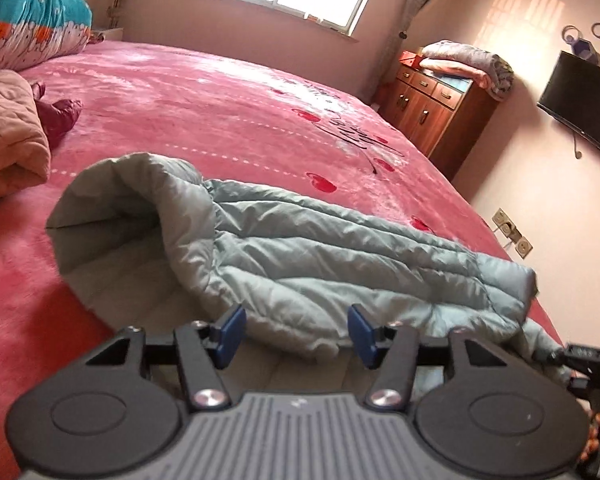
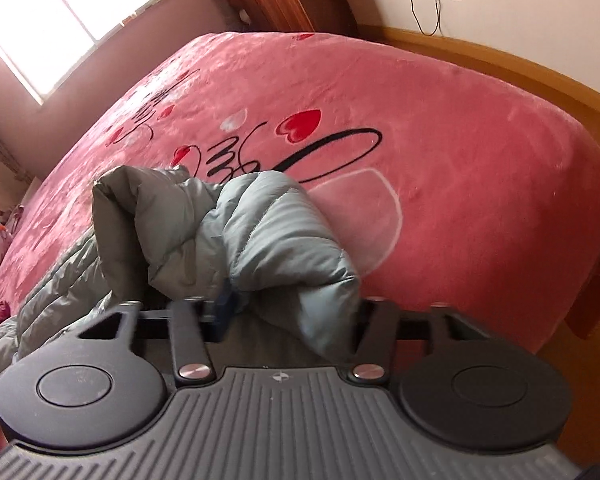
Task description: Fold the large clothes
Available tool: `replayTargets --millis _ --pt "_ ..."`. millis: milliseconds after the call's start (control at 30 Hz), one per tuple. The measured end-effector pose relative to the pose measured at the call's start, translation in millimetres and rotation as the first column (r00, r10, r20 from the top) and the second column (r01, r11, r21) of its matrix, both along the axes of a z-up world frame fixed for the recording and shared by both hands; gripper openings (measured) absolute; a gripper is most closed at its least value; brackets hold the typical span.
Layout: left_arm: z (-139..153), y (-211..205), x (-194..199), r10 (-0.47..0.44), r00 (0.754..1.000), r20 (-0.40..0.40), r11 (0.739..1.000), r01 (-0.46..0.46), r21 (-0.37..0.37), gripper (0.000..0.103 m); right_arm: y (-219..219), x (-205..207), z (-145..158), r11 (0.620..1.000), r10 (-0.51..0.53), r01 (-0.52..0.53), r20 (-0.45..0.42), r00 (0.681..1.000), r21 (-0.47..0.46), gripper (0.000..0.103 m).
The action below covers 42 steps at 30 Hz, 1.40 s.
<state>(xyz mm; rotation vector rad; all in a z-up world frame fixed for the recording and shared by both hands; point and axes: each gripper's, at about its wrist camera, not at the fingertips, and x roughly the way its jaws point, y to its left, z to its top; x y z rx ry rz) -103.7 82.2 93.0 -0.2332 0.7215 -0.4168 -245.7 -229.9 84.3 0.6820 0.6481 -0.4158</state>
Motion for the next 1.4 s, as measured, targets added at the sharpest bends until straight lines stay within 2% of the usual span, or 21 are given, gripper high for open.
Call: replayTargets --millis 133,233,300,367,467,633,733,933,1067,1100,1167,1200,1233,1400 --pt "-15 -2 24 0.048 0.998 -0.043 0.999 -0.048 -0.002 0.056 -7 -15 4 0.999 -0.024 0.026 0.047 0.999 -0.026 0.033" --pt "-25 1 38 0.085 0.992 -0.096 0.996 -0.088 -0.027 0.056 -7 -23 12 0.998 -0.045 0.051 0.105 0.993 -0.046 0.026" --pt "-29 5 41 0.148 0.978 -0.145 0.988 -0.154 -0.030 0.050 -6 -25 14 0.995 -0.062 0.072 0.147 0.987 -0.064 0.024" --pt "-30 9 36 0.185 0.970 -0.157 0.980 -0.194 -0.048 0.049 -6 -27 20 0.990 -0.074 0.093 0.172 0.982 -0.103 0.024" --pt "-27 8 30 0.182 0.973 -0.140 0.982 -0.188 -0.029 0.050 -9 -30 30 0.975 -0.100 0.137 0.209 0.973 -0.172 0.023" --pt "-24 8 29 0.177 0.971 -0.158 0.983 -0.181 -0.009 0.051 -14 -24 49 0.936 -0.117 0.191 0.249 0.961 -0.294 0.021" --pt "-30 9 35 0.147 0.973 -0.175 0.987 -0.155 -0.031 0.057 -15 -20 55 0.912 -0.098 0.192 0.264 0.959 -0.361 0.021" --pt "-46 6 48 0.138 0.970 -0.199 0.988 -0.148 -0.040 0.059 -14 -15 55 0.878 -0.042 0.148 0.236 0.971 -0.456 0.021" --pt "-49 3 51 0.132 0.968 -0.214 0.986 -0.151 -0.074 0.063 -18 -16 48 0.894 -0.011 0.088 0.177 0.984 -0.438 0.023" --pt "-49 3 51 0.126 0.969 -0.212 0.986 -0.146 -0.082 0.067 -19 -18 46 0.895 -0.008 0.078 0.160 0.987 -0.439 0.026" --pt "-51 2 51 0.109 0.970 -0.216 0.986 -0.133 -0.096 0.072 -19 -20 41 0.888 -0.017 0.067 0.112 0.994 -0.455 0.062" --pt "-51 1 51 0.098 0.972 -0.211 0.988 -0.121 -0.097 0.076 -22 -23 38 0.889 -0.026 0.062 0.085 0.996 -0.454 0.094" --pt "-52 -1 50 0.086 0.975 -0.203 0.990 -0.107 -0.094 0.078 -24 -20 35 0.894 -0.032 0.061 0.072 0.997 -0.445 0.100" --pt "-54 -8 47 0.055 0.983 -0.175 0.996 -0.065 -0.053 0.082 -41 -33 14 0.925 -0.076 0.058 -0.031 0.997 -0.376 0.101"
